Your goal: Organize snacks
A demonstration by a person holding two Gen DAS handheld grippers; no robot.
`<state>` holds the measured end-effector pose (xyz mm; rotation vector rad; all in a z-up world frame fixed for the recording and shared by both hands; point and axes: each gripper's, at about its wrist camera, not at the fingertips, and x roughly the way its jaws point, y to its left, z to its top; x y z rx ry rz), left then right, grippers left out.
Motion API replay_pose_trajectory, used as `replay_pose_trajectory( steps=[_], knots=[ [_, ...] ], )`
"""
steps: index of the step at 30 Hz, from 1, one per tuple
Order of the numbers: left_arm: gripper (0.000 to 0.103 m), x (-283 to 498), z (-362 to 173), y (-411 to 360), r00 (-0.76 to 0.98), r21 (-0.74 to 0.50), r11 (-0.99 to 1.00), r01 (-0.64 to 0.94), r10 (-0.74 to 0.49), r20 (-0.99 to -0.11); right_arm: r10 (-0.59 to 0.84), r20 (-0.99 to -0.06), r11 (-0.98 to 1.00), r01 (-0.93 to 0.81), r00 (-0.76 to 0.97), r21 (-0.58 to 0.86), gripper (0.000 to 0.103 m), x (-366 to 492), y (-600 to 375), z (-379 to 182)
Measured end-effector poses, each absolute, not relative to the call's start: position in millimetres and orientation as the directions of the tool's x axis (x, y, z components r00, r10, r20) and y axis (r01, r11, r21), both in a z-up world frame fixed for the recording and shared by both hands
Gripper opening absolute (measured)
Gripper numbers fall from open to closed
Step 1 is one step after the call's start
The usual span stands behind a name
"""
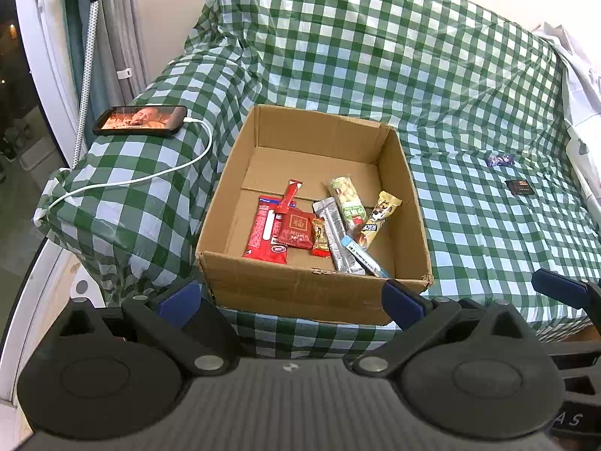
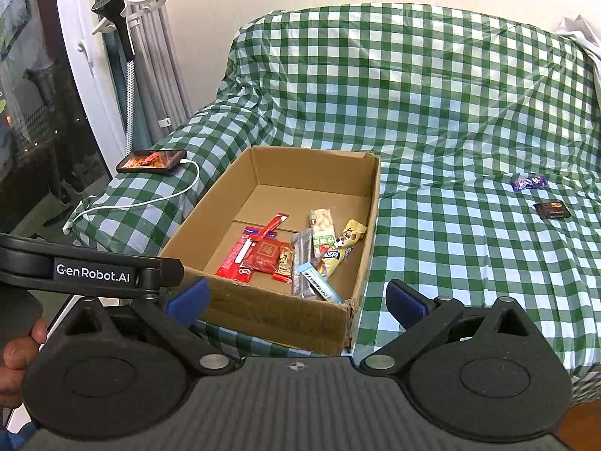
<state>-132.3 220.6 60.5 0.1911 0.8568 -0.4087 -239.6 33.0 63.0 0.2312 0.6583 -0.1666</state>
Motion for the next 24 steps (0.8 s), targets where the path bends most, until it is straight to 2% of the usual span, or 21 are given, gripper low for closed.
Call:
replay_pose_trajectory(
  steps=[24],
  knots=[
    [0.103,-137.7,63.6,225.2,0.578,0.003,0.904,0.427,-0.27,-0.77,-0.08,-0.643,0.96,0.232,0.762,0.156,0.102,-245.5,32.7,65.8]
  ],
)
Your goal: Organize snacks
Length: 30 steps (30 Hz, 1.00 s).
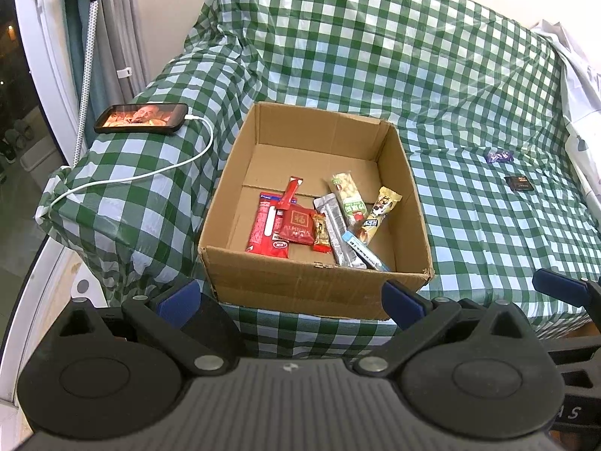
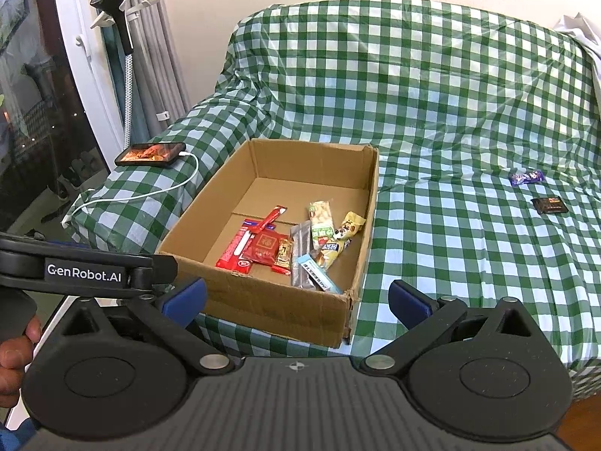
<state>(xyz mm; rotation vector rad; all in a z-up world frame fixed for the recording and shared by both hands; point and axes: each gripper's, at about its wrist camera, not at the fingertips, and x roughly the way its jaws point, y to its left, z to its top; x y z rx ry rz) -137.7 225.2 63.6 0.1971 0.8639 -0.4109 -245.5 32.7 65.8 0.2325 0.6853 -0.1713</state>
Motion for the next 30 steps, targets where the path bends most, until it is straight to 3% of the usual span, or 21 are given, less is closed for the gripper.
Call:
replay_pose_trajectory(
  steps=[30],
  knots=[
    [0.103,-108.8,29.3,204.5,0.492,0.018,0.896,0.443,-0.227,-0.84,-0.038,-0.735,0.943,0.267,0.677,0.198,0.102,-218.9,12.4,30.9]
  ],
)
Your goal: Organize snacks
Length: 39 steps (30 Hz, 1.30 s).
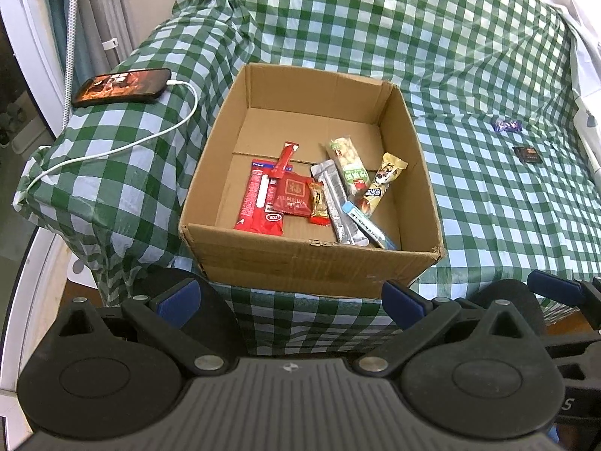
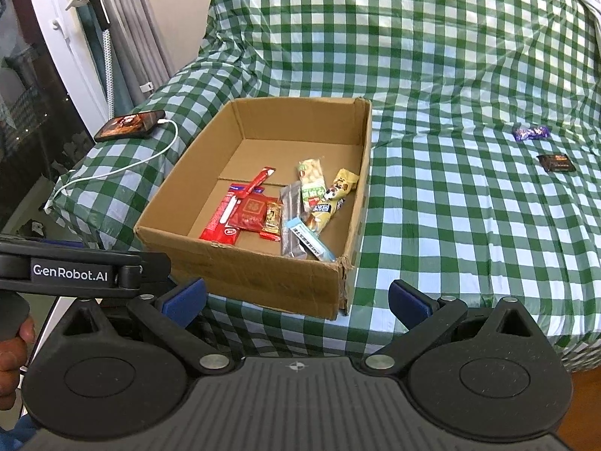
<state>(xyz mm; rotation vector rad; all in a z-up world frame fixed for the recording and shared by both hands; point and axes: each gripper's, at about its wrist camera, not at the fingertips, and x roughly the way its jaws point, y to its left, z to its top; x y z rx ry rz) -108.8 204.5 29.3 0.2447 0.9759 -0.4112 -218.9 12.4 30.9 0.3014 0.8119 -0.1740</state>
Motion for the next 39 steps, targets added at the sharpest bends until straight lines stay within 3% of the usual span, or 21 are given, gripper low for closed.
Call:
replay_pose_trajectory(
  steps=[17,39],
  knots=[
    [0.103,-98.2,26.3,184.9,0.468,0.007,0.88,0.475,-0.246,-0.849,-0.036,-0.743,0.936,0.284,0.668,0.21,0.102,-211.0,-4.1,22.1],
    [0.103,-79.3,40.3,97.9,0.504,0.11,0.825,0.555,-0.227,-0.833,-0.115,-0.704,0.867,0.416,0.701,0.274,0.102,-226.4,-75.4,22.9]
  ],
)
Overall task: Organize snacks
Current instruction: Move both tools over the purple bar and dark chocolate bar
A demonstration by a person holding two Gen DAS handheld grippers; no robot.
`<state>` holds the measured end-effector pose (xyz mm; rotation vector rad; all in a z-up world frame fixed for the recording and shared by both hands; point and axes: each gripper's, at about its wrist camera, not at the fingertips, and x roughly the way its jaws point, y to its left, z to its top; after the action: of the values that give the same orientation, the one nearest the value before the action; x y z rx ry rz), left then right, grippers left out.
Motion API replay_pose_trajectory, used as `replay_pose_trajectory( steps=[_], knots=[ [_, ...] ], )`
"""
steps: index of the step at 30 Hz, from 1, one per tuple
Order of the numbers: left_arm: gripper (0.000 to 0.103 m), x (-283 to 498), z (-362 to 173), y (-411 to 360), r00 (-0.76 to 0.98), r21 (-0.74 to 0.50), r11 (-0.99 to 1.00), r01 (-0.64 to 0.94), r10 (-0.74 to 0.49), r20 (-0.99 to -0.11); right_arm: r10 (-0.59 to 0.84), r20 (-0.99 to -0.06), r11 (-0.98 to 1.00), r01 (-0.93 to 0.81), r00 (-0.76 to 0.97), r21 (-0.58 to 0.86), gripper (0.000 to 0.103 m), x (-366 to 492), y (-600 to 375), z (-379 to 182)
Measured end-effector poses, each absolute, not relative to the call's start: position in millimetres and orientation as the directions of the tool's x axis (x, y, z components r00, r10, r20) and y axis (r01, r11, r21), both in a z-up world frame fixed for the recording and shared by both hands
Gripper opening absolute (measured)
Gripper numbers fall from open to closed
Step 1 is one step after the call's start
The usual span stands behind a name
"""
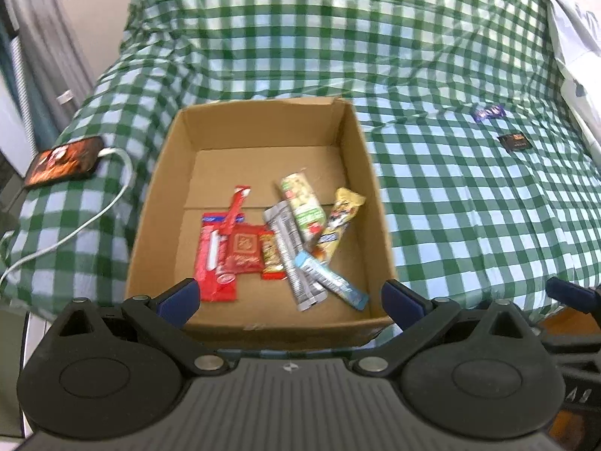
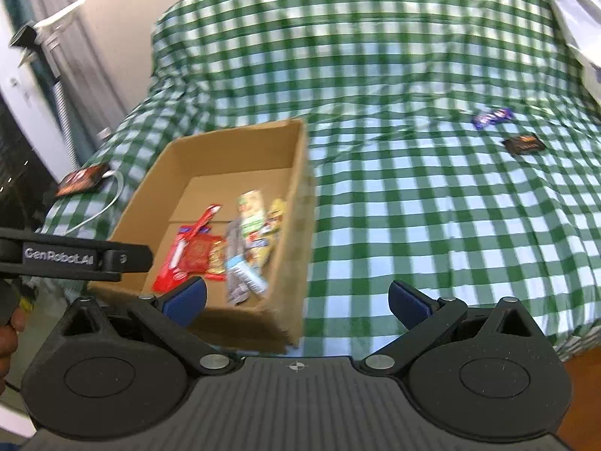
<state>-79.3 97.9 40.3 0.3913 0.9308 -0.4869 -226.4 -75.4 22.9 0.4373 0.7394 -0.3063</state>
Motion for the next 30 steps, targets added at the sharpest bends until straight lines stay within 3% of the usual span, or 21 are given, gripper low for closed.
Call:
replay_pose_trajectory(
  steps=[9,18,30],
  knots=[
    [0.103,-53.8,37.1,-11.8,0.452,0.105,0.731,0.674,-0.296,-0.841,-0.292,-0.704,0.755,0.607,0.648,0.246,0.102,-239.4,-178.2,7.0],
    [0.103,4.0,-0.1,-183.5,0.413,0.114,0.63,0.768,-0.352,-0.84,-0.456,-0.681,0.572,0.775,0.573,0.269,0.102,-210.4,-358.3,-44.5],
    [0.103,79.7,-137.7,-501.7,0.335,0.193,0.346,0.918,-0.415,-0.846,-0.481,-0.755,0.485,0.853,0.445,0.194,0.102,-79.4,-537.2,-167.4]
  ],
)
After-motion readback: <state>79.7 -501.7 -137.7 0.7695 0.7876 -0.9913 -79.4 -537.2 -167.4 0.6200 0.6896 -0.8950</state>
